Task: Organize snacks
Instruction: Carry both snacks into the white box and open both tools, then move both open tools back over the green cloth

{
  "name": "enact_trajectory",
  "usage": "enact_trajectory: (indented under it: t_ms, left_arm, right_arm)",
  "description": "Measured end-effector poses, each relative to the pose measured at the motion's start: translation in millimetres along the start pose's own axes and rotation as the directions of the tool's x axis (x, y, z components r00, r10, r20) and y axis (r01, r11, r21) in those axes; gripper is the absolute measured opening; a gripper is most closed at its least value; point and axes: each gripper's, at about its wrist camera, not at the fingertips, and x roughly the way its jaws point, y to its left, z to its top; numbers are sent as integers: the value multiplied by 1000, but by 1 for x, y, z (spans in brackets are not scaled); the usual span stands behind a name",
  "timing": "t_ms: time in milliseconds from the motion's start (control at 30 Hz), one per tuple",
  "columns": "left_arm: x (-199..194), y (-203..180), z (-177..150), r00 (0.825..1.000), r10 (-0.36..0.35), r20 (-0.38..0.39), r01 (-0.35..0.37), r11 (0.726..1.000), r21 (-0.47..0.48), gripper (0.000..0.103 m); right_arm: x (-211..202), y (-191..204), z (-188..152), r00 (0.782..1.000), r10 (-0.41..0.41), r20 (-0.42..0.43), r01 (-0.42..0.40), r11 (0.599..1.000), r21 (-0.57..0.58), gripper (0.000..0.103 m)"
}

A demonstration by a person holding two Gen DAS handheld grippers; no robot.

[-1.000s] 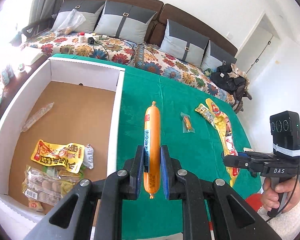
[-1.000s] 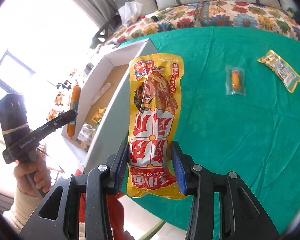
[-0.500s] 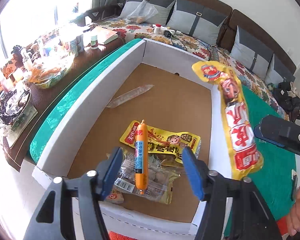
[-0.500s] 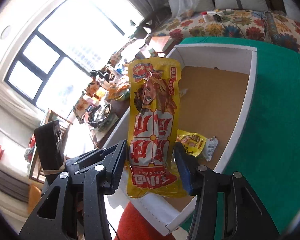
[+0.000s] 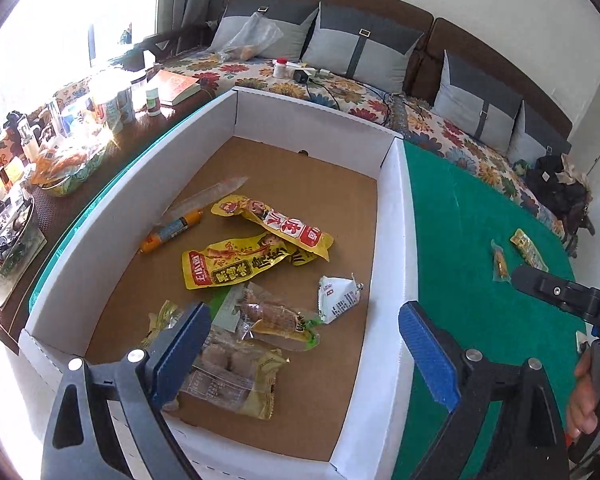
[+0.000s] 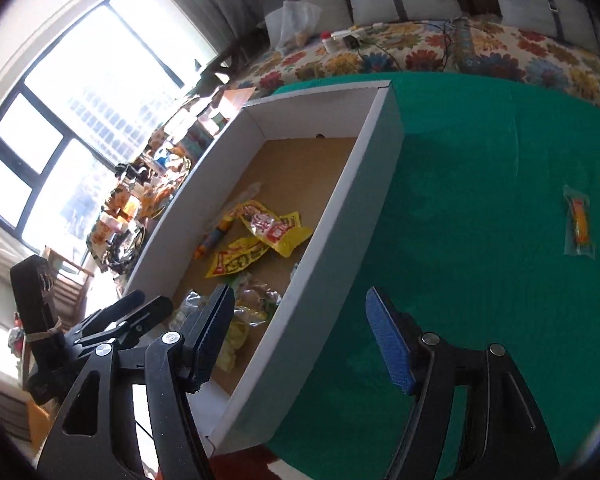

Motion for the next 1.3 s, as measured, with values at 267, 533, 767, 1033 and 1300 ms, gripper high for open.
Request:
enact_trajectory:
  t_ms: [267, 533, 767, 1033, 1300]
  left_arm:
    - [7, -111, -19, 994, -102, -44, 108, 978, 176, 94]
    - [53, -218, -62, 971, -159, -176, 205, 935, 290, 94]
    - [94, -285, -101, 948, -159, -276, 254, 900, 355, 94]
    - [116, -300, -118, 949, -129, -287, 231, 906, 354, 94]
    - [137, -303, -100, 956, -137, -260, 216, 928, 304, 94]
  right_arm:
    - [-38, -98, -50, 933, -350, 83, 359, 922, -148, 73]
    - [-76, -240, -122, 799, -600, 45, 601, 798, -30, 73]
    - [-100, -298, -157, 712, -698, 73, 695, 716, 61, 73]
    - [-106, -325, -140, 758, -644, 101, 619, 759, 202, 74]
    - [-103, -331, -143, 778, -623, 73, 599, 773, 210, 74]
